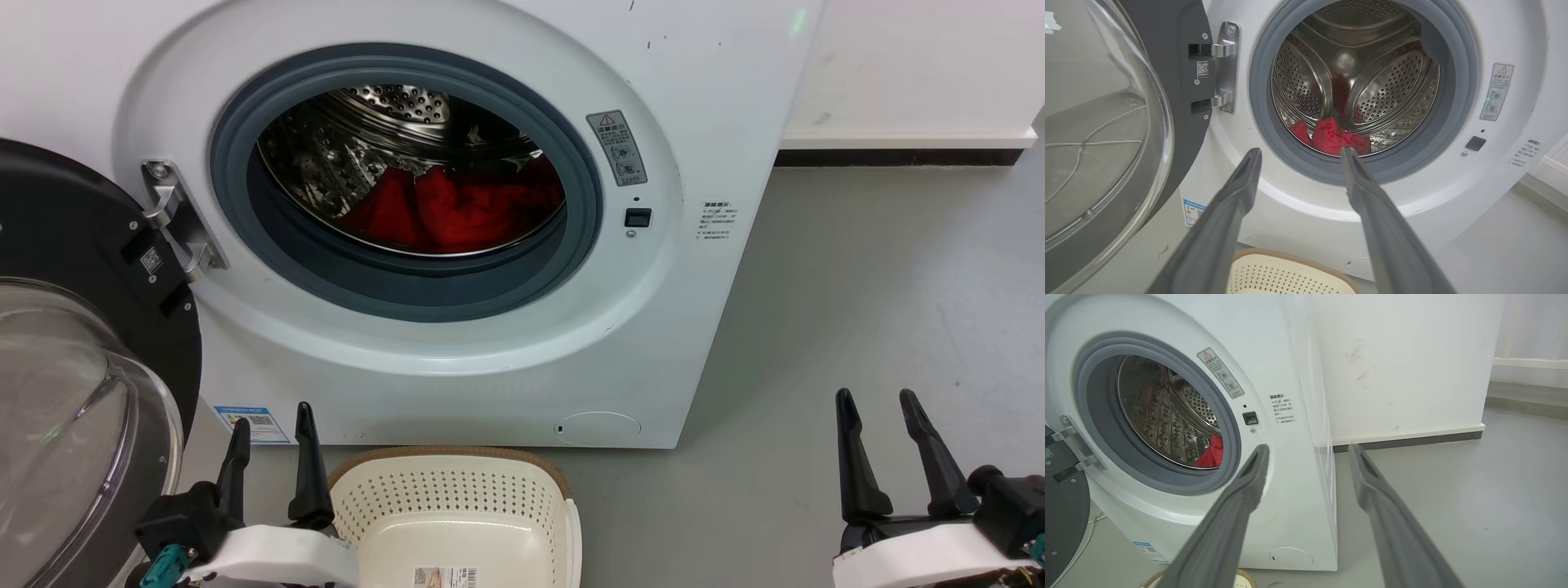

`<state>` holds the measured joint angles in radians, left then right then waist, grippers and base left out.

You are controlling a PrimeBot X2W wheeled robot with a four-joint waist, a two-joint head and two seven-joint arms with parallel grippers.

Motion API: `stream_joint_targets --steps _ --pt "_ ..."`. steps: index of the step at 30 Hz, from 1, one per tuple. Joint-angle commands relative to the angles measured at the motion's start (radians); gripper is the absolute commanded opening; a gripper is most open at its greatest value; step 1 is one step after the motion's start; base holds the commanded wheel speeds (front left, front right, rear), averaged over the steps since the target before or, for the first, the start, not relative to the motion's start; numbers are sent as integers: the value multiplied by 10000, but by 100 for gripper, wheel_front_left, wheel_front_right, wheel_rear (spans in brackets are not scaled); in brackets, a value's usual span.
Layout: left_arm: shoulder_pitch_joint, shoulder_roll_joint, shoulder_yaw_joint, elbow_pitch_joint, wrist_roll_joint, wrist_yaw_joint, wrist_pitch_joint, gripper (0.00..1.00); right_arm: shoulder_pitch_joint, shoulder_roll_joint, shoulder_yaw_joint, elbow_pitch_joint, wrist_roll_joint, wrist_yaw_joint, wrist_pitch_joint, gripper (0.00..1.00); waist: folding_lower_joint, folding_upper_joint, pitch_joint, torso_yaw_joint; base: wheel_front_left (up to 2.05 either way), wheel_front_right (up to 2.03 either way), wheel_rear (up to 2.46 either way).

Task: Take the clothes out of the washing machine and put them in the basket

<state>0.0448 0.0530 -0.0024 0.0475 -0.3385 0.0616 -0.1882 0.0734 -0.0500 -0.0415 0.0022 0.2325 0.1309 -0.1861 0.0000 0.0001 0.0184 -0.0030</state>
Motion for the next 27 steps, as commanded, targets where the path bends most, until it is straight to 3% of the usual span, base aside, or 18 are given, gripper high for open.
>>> stream_joint_targets --steps 1,27 --pt "40 13 -16 -124 197 -4 -63 100 107 -10 12 -124 -227 -3 -93 100 0 -1 -1 2 0 0 0" --pt "315 -31 -42 8 2074 -105 -615 100 396 -5 70 -291 -2250 -3 -637 100 0 -1 23 -31 0 0 0"
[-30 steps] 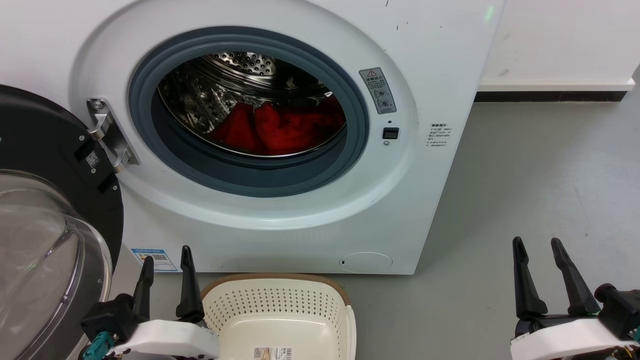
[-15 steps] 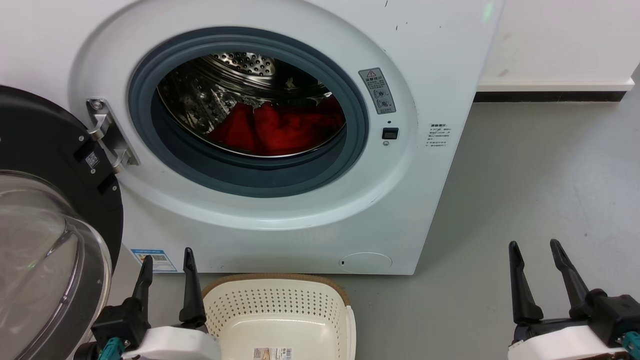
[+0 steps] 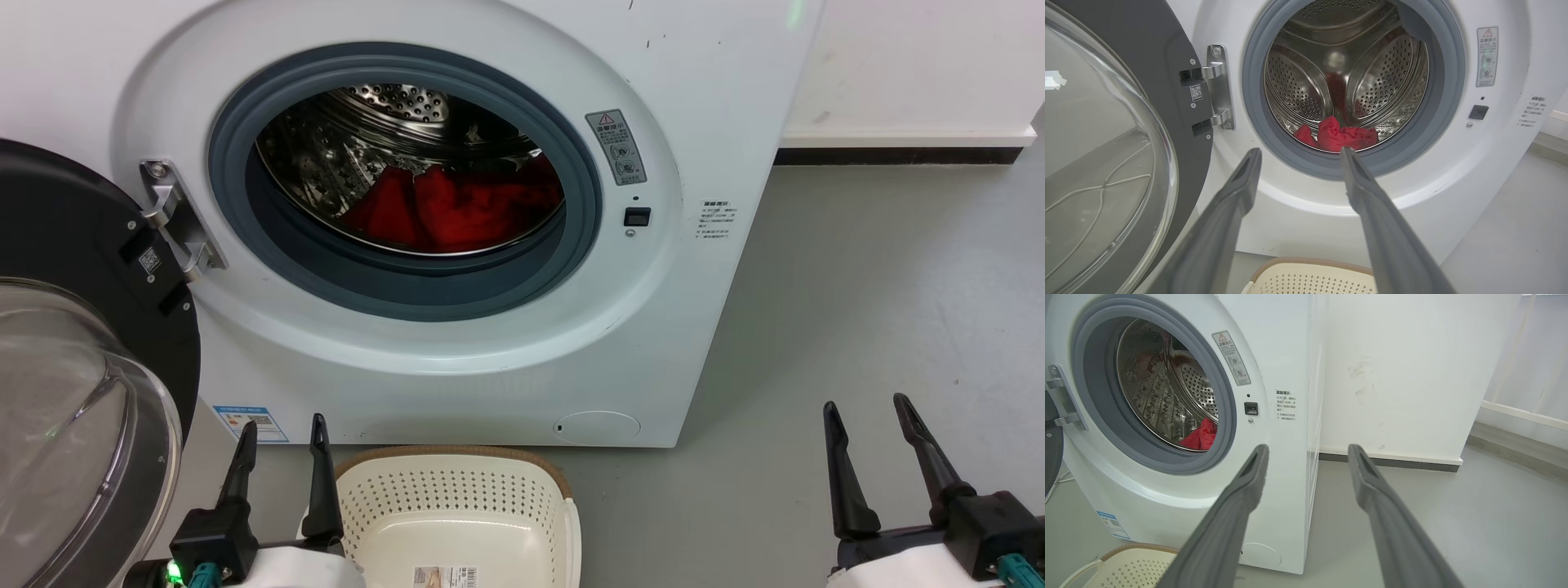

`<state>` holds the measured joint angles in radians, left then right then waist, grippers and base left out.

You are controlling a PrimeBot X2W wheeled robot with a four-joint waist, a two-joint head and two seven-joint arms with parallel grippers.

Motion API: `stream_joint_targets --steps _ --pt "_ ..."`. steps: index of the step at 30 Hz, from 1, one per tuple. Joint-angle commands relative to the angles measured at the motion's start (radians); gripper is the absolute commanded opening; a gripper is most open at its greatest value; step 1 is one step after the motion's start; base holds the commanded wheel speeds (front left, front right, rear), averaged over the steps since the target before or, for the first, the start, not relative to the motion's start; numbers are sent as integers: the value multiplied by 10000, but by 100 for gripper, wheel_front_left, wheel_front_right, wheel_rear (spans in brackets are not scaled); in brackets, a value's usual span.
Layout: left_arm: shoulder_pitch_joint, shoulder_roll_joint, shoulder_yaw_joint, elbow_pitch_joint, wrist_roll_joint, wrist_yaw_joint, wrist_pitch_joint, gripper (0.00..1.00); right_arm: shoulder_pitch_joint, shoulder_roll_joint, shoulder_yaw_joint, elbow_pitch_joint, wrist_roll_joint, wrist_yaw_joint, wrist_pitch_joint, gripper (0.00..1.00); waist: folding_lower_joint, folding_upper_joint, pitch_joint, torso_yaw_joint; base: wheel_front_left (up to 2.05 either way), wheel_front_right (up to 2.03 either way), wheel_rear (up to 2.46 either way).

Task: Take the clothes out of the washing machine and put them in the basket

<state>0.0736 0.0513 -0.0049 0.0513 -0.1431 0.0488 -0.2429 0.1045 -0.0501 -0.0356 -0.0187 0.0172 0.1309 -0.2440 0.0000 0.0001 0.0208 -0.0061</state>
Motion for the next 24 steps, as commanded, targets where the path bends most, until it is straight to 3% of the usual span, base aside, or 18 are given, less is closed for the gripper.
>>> stream_joint_targets --steps 1,10,24 --pt "37 -14 -24 -25 176 32 -86 100 104 -3 13 -89 -162 -3 -60 100 0 -1 2 1 0 0 0" --pt "148 -14 -62 69 580 101 -245 100 222 -1 49 -88 -713 -3 -235 100 0 -1 18 -12 0 0 0" --pt "141 -15 -50 254 443 103 -251 100 236 -1 52 4 -538 -3 -218 100 0 -1 72 -25 0 0 0"
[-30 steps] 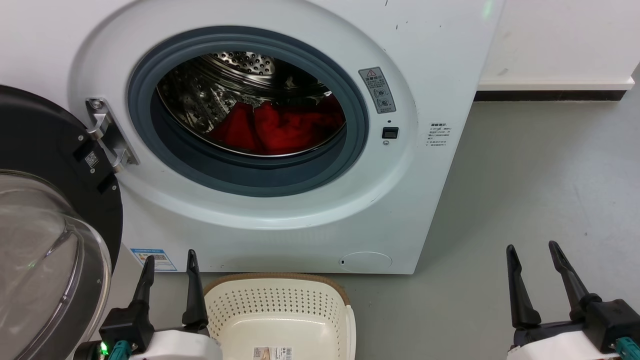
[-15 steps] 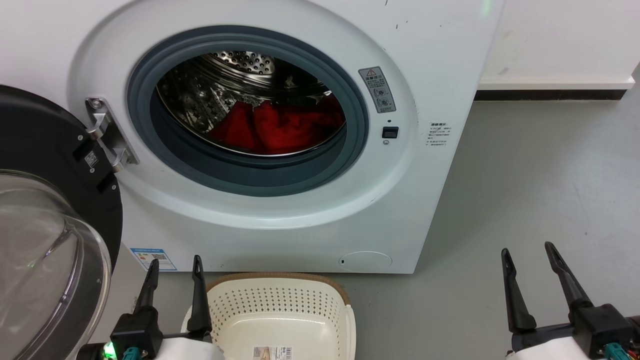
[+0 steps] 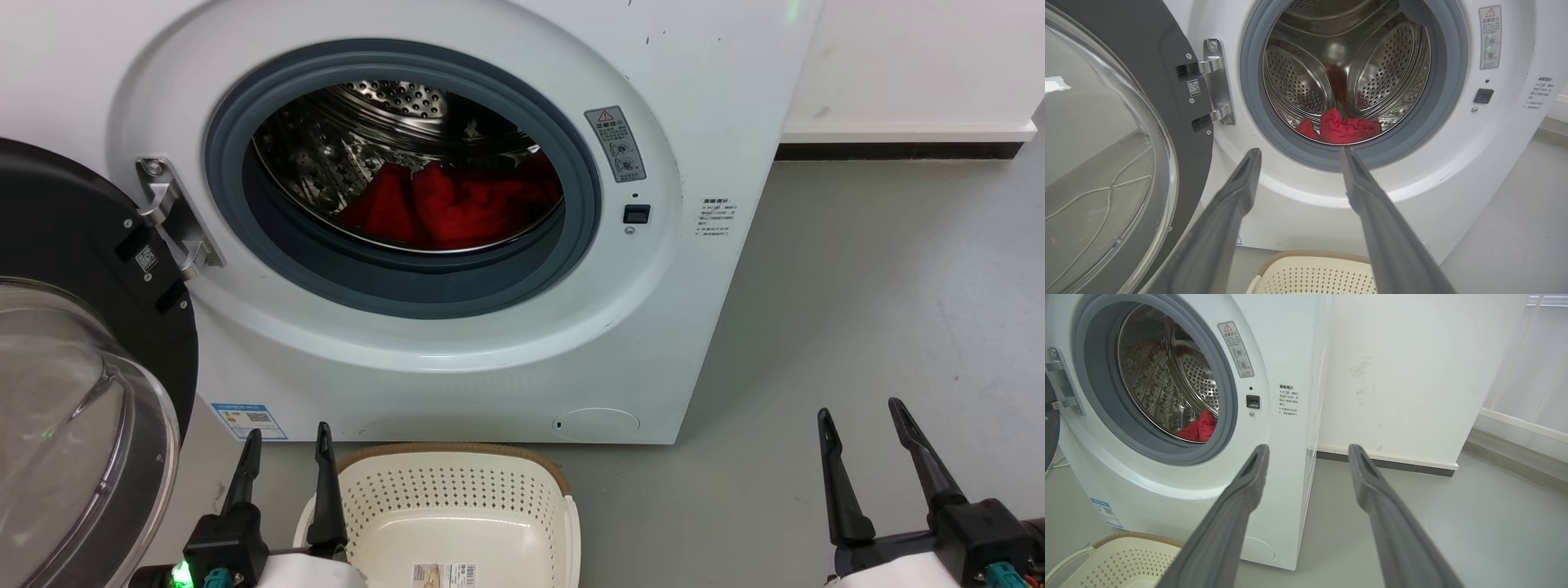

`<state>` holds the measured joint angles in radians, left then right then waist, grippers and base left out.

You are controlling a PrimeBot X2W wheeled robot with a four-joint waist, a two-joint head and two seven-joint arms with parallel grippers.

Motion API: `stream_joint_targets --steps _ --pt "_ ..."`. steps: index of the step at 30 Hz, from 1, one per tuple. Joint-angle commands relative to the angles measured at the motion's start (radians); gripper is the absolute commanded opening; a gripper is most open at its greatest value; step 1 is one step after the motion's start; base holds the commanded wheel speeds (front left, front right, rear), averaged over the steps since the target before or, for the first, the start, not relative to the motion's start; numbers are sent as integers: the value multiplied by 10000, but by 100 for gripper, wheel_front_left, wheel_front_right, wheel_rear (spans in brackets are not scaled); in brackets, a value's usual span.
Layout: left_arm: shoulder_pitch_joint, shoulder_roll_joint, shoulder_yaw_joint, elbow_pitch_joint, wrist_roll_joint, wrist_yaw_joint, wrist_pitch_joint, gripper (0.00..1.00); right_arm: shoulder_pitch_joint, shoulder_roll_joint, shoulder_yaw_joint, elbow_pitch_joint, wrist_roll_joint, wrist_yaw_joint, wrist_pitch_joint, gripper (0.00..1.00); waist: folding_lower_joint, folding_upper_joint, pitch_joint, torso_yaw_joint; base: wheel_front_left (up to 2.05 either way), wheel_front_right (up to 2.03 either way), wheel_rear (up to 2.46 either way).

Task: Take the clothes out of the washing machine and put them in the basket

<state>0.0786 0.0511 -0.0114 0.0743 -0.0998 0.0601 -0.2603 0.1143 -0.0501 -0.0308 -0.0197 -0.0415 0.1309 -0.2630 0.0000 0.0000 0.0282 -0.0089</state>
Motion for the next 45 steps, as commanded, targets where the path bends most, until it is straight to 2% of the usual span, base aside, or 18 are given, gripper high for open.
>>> stream_joint_targets --steps 1,8,14,22,31,38,45 --pt "91 -13 16 34 9 -11 -76 100 136 -1 6 10 60 -3 -28 100 0 0 -1 7 0 0 0" --pt "-311 -13 -13 414 81 156 -55 100 -3 -1 3 4 139 -3 -27 100 0 0 105 1 0 0 0" --pt "-1512 -7 -9 1280 209 -234 -55 100 -408 0 87 -114 192 -5 -27 100 0 0 697 -189 0 0 0" --pt "-4507 335 145 3610 373 -728 -55 100 -1141 3 144 -237 295 -5 -27 100 0 0 2058 -640 0 0 0" --pt "-8187 1155 -136 6468 784 -1149 -53 100 -2208 5 307 -375 536 -5 -25 100 0 0 3796 -1390 0 0 0" --pt "-11002 1768 -377 8502 941 -1388 524 100 -2866 10 493 -502 856 -5 -25 100 0 0 5052 -1943 0 0 0" --pt "-13059 2319 -562 9527 1033 -1523 1423 100 -3366 11 607 -616 1157 -5 -25 100 0 0 6014 -2423 0 0 0"
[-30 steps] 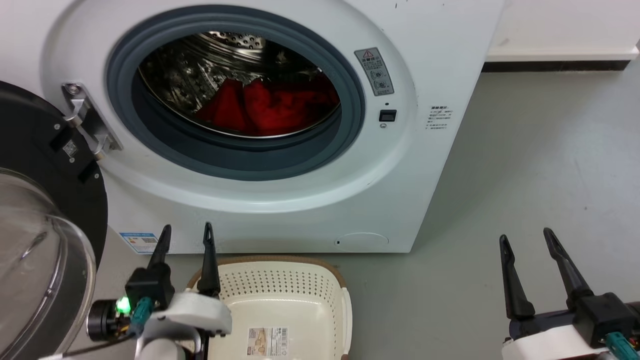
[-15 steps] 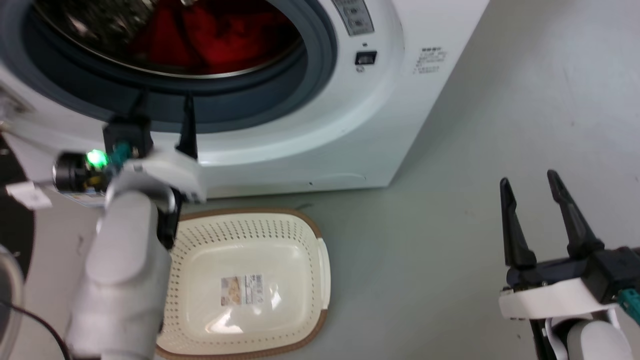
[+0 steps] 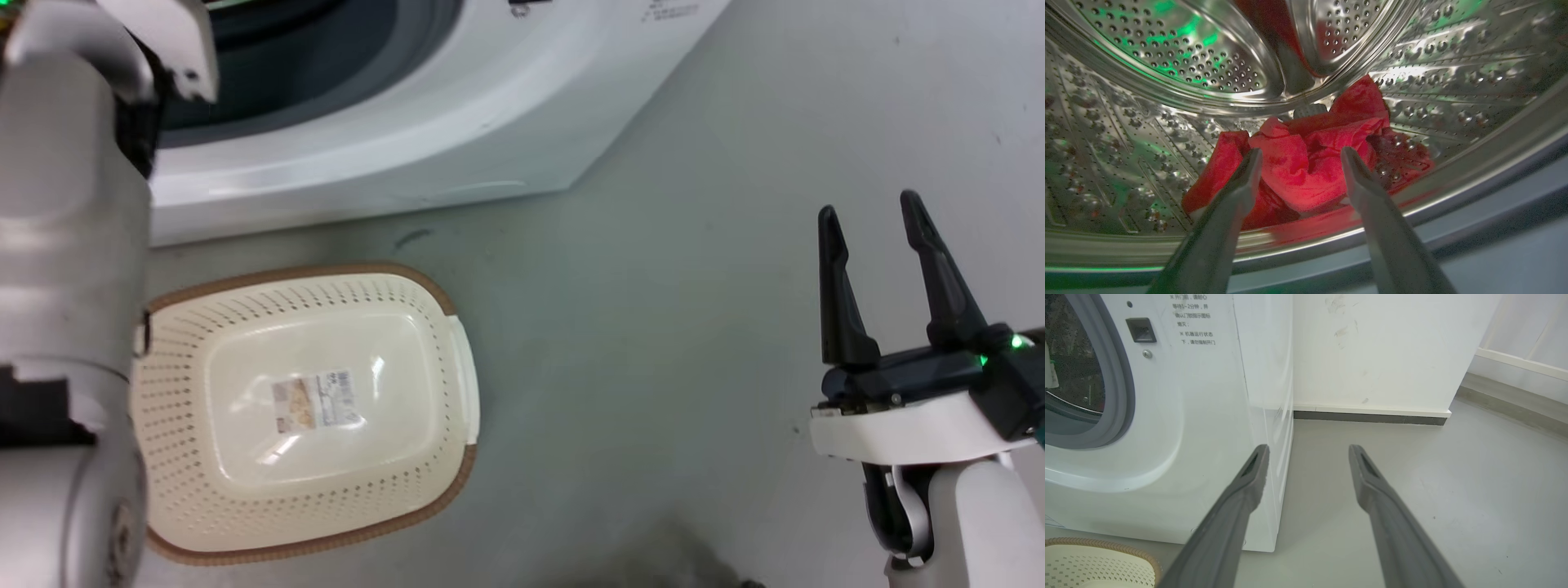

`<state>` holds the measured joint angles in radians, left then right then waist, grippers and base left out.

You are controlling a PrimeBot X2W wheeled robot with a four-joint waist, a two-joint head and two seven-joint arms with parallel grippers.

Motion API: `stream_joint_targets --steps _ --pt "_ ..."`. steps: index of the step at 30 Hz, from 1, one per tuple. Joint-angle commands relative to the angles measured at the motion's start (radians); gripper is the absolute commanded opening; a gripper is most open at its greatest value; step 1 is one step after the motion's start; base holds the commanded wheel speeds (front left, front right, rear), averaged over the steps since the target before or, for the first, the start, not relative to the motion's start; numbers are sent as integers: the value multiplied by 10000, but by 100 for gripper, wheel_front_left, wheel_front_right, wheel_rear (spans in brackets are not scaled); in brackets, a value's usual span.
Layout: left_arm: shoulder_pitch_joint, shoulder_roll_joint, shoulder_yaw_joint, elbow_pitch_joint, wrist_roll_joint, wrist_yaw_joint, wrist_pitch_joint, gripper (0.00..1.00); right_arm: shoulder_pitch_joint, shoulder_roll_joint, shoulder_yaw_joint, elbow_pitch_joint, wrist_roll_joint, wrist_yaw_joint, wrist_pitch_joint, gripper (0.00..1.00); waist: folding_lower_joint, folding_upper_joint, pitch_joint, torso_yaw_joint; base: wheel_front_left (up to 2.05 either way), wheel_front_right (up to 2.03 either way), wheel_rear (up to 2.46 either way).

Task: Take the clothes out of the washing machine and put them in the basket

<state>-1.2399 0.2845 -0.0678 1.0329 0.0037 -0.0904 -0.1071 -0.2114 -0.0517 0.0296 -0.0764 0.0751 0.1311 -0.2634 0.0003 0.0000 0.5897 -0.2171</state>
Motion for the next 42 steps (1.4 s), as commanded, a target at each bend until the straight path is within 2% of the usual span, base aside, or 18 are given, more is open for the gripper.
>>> stream_joint_targets --steps 1,7,16,21,28,29,30,31,36,42 --pt "-174 120 -50 89 52 -42 72 100 -193 26 25 -57 63 -7 -21 100 -3 0 547 -427 0 0 0" --pt "-1673 664 -366 947 244 -171 1340 100 -490 26 122 -135 426 -7 -21 100 -3 0 1271 -835 0 0 0" --pt "-3359 1116 -801 1721 340 -323 3126 100 -817 25 208 -240 783 -7 -21 100 -3 0 2086 -1163 0 0 0" --pt "-3888 1118 -998 1929 384 -303 3738 100 -961 25 122 -231 965 -7 -21 100 -3 0 2357 -1239 0 0 0" --pt "-4183 1071 -1200 2103 392 -232 4059 100 -1019 24 136 -270 1061 -7 -21 100 -3 0 2481 -1272 0 0 0" --pt "-4203 1070 -1234 2129 373 -247 4105 95 -1027 24 146 -276 1078 -7 -21 100 -3 0 2482 -1274 0 0 0" --pt "-4229 1069 -1256 2147 352 -258 4117 38 -1039 24 153 -282 1091 -7 -21 100 -3 0 2487 -1274 0 0 0" --pt "-4248 1066 -1268 2163 311 -271 4134 0 -1059 24 150 -289 1099 -7 -21 100 -3 0 2491 -1271 0 0 0" --pt "-4080 971 -1308 2215 119 -308 4026 0 -1086 24 71 -304 1117 -7 -21 100 -3 0 2405 -1220 0 0 0" --pt "-3457 868 -1160 2171 -304 -350 3014 0 -910 24 -46 -206 885 -7 -21 100 -3 0 1848 -968 0 0 0"
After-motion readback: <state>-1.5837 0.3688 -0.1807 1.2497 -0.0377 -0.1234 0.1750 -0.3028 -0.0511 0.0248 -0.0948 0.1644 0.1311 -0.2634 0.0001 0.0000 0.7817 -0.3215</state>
